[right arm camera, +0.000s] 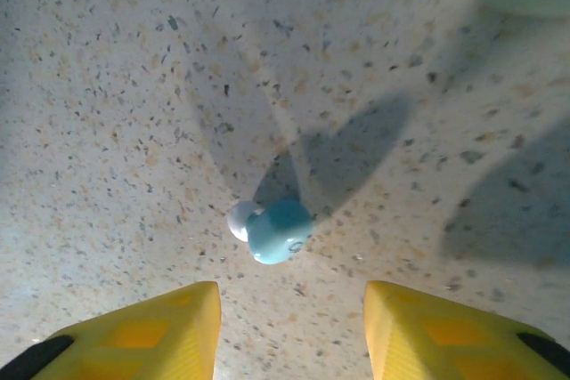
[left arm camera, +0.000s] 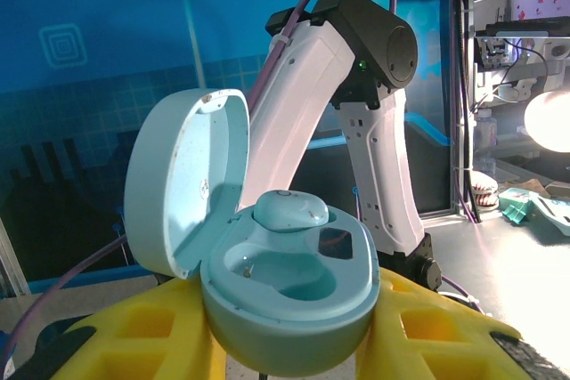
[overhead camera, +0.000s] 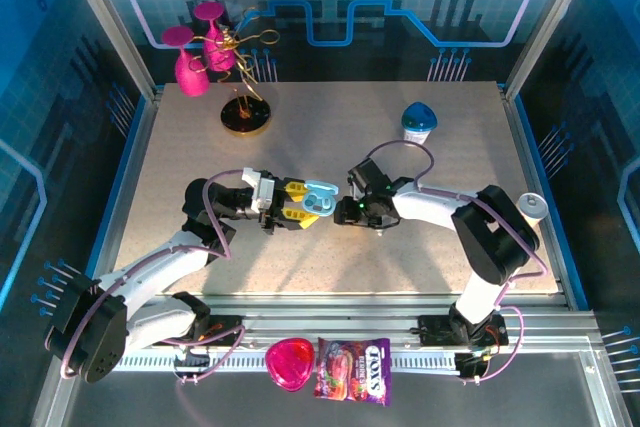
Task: Insert wireless bluetooth earbuds into charging case
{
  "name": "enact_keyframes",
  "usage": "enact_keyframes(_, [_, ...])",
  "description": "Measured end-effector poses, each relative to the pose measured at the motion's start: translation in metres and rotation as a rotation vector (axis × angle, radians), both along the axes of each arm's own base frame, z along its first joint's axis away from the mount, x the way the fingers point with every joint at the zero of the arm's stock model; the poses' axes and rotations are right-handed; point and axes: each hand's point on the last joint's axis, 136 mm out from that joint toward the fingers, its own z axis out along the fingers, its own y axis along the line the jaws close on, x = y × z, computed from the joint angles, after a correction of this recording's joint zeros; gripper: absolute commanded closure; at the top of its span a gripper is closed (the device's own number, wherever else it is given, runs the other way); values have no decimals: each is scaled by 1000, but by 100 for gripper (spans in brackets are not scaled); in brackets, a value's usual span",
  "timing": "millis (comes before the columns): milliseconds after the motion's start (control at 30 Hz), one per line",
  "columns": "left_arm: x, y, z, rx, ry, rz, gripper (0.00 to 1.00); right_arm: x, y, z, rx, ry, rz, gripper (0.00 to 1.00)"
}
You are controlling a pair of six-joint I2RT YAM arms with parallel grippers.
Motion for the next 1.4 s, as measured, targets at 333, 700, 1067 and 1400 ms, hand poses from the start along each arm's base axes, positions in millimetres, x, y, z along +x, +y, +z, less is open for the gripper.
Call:
enact_keyframes(333, [0, 0, 0, 0, 0, 0, 68, 7, 15, -7, 65, 34, -24, 59])
enact_keyframes(700, [0, 0, 0, 0, 0, 0, 68, 19, 26, 3, 91, -3, 2, 62])
enact_keyframes(1067, [0, 0, 0, 0, -1, 0, 68, 23, 27, -3, 55, -6, 42, 61])
enact_keyframes(1400, [0, 0, 0, 0, -1, 0, 68, 36, 31, 7, -43, -80, 212, 60])
